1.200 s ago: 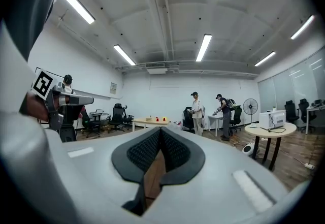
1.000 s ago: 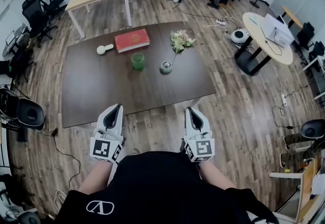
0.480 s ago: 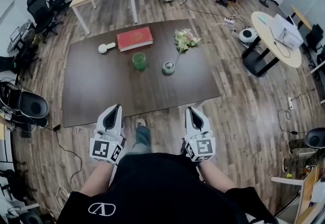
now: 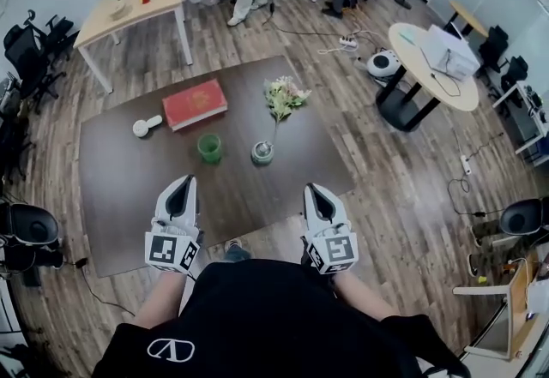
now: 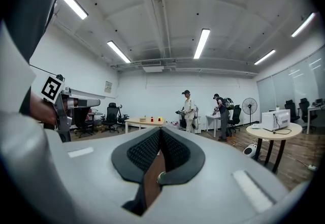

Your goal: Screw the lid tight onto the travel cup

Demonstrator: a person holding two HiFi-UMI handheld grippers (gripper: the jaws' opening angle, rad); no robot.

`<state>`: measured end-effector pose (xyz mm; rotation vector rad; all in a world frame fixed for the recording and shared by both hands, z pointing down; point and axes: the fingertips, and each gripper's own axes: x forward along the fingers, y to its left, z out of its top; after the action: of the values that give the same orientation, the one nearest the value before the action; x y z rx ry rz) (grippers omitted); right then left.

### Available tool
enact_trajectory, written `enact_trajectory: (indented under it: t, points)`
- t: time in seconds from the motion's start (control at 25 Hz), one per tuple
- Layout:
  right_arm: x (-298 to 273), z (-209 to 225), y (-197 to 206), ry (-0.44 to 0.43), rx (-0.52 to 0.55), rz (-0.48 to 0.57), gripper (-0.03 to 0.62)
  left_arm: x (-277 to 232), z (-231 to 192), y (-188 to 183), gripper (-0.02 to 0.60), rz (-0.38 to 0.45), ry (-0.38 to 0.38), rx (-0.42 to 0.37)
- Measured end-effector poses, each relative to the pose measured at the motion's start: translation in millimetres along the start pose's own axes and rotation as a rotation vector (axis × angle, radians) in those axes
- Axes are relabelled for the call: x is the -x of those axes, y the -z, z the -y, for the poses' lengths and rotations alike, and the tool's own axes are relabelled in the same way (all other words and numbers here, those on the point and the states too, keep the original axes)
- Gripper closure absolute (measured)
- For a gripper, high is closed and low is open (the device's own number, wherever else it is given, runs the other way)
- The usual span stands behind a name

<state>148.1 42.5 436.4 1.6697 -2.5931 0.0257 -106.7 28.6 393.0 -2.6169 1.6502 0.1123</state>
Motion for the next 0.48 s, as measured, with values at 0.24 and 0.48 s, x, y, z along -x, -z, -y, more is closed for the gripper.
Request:
enact_trajectory:
  t: [0.24, 0.48]
  points:
    - [-67, -1, -5, 0.019, 0.034, -0.011, 0.588, -60, -44, 8, 0.581, 0.007, 0.061, 0.002]
    - [-121, -10, -8, 0.023, 0.057, -0.021, 0.588, -98, -85, 18, 0.581, 0.0, 0.074, 0.027]
